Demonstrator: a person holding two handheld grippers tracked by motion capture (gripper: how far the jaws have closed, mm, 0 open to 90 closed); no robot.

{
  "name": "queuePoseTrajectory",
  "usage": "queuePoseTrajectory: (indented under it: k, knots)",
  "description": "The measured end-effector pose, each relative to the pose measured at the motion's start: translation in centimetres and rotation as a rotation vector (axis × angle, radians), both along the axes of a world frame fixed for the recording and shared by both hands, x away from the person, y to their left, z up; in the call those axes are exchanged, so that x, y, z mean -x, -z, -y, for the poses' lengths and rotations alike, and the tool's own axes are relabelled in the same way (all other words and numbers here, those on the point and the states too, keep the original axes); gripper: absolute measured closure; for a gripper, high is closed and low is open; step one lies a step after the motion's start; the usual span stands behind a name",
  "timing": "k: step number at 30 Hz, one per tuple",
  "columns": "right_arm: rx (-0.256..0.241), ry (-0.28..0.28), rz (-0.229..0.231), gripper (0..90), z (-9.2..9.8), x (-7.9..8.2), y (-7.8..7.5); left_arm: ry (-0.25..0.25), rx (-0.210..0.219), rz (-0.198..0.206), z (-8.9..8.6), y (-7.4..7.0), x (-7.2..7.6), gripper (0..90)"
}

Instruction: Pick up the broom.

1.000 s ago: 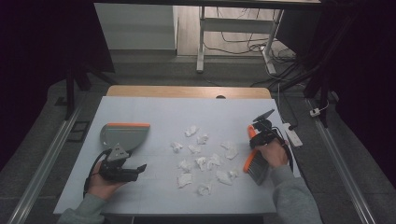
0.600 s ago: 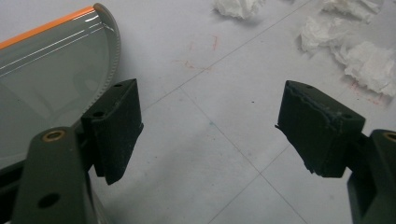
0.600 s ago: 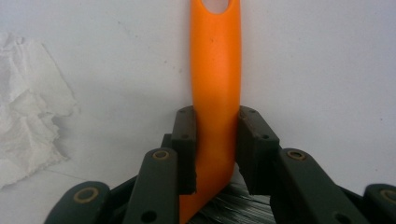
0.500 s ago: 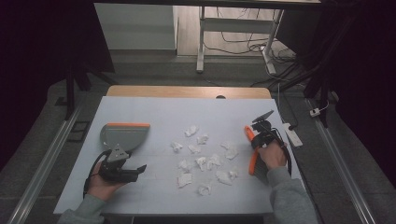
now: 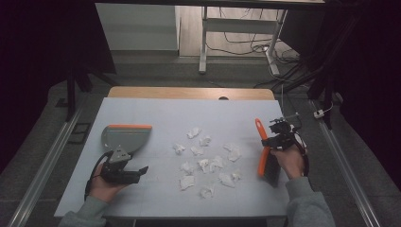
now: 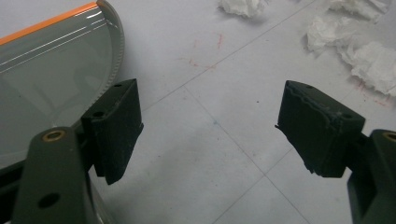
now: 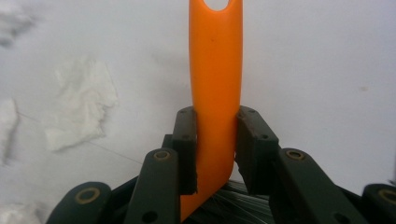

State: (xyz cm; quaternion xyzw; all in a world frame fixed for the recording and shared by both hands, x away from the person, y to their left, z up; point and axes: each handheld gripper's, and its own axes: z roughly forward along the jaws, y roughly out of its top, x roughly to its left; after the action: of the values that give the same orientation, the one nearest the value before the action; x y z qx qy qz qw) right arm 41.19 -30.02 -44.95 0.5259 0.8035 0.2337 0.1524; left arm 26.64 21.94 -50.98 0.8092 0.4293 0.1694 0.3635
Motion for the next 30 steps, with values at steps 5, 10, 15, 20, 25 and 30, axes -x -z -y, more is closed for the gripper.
queuePoseTrajectory:
  k: [5,10,15,20,25,30]
  knots:
    - [-0.084,-0.021,0.068,70.9,0.6,1.3,-1.5,-0.004,0.002,-0.001,0.0,0.0,-0.1,22.7]
    - [-0.195,-0.067,0.146,70.9,1.1,2.3,-2.5,-0.003,-0.003,0.000,0.1,0.1,-0.2,22.7]
    - [-0.263,-0.085,0.231,70.9,1.5,3.1,-3.2,-0.007,-0.003,-0.002,0.1,0.1,-0.2,22.7]
    - [-0.307,-0.100,0.269,70.9,1.6,3.5,-3.6,-0.007,-0.008,-0.002,0.2,0.2,-0.4,22.7]
    - [-0.377,-0.111,0.294,70.9,1.7,3.7,-3.9,-0.003,-0.001,0.008,0.4,0.0,-0.4,22.9]
    - [-0.428,-0.115,0.299,70.9,1.5,3.7,-3.9,0.009,0.000,0.025,1.0,-0.4,-0.5,23.3]
